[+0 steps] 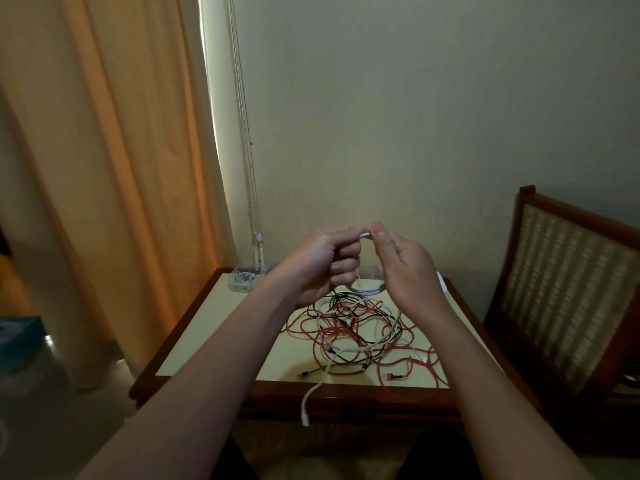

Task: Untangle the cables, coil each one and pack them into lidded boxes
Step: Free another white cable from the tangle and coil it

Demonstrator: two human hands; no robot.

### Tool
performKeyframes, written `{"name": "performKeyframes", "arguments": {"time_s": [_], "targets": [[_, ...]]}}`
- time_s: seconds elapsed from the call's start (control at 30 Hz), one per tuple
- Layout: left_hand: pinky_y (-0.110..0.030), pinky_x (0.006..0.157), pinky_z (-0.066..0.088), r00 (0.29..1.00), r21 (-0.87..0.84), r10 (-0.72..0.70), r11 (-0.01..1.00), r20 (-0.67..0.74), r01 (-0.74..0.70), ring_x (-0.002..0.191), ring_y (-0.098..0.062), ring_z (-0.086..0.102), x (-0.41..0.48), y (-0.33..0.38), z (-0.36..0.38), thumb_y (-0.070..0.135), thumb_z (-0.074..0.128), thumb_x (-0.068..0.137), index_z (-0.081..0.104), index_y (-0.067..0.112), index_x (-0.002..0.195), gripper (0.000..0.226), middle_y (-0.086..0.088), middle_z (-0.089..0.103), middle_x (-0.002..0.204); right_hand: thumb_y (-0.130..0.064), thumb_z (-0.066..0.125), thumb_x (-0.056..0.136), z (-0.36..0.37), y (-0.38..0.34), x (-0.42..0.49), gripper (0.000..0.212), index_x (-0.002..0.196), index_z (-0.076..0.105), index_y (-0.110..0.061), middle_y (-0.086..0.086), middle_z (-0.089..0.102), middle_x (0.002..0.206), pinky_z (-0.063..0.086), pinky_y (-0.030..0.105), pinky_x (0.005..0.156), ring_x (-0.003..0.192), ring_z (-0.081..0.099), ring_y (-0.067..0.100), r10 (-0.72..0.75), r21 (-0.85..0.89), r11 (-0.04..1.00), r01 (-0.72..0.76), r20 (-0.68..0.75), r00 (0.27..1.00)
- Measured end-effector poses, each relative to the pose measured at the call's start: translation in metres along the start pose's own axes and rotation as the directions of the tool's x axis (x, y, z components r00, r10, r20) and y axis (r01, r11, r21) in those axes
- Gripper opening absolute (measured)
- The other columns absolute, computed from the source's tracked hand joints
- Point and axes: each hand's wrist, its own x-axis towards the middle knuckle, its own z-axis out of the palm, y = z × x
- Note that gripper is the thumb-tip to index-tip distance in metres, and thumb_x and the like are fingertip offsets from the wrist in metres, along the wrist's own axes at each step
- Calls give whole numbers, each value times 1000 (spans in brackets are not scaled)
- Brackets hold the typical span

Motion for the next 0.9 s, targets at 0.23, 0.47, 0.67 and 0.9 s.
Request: {"name": "performKeyframes", "arguments": {"time_s": [0.23,0.47,0.67,0.9], "targets": [[-15,35,12,989,15,122,992,-80,-122,38,-1,19,3,-3,0,18,50,103,66,8,98,20,8,23,54,-52,47,102,-6,6,2,52,80,60,-6,-10,39,53,29,25,48,48,34,6,75,122,989,-80,44,996],[-15,29,13,962,-309,97,934,-257,-177,32,-3,19,3,24,-31,20,48,104,66,11,103,20,9,21,46,-41,63,97,-34,36,2,26,87,63,-17,-3,51,75,38,28,61,61,44,5,214,202,955,-215,30,976],[-19,32,14,935,-427,111,867,-337,-256,36,-5,17,2,35,-44,15,37,101,64,5,117,33,8,25,49,-34,64,98,-37,49,1,16,89,69,-20,7,67,83,45,29,65,73,56,13,173,71,983,-171,-26,985],[-20,46,37,854,29,333,936,-401,-351,52,-8,43,12,19,-31,9,44,104,57,3,130,30,0,51,71,-27,56,103,-21,46,3,31,76,68,-17,-8,57,59,31,17,50,56,50,-1,8,-164,986,-16,-49,999]]}}
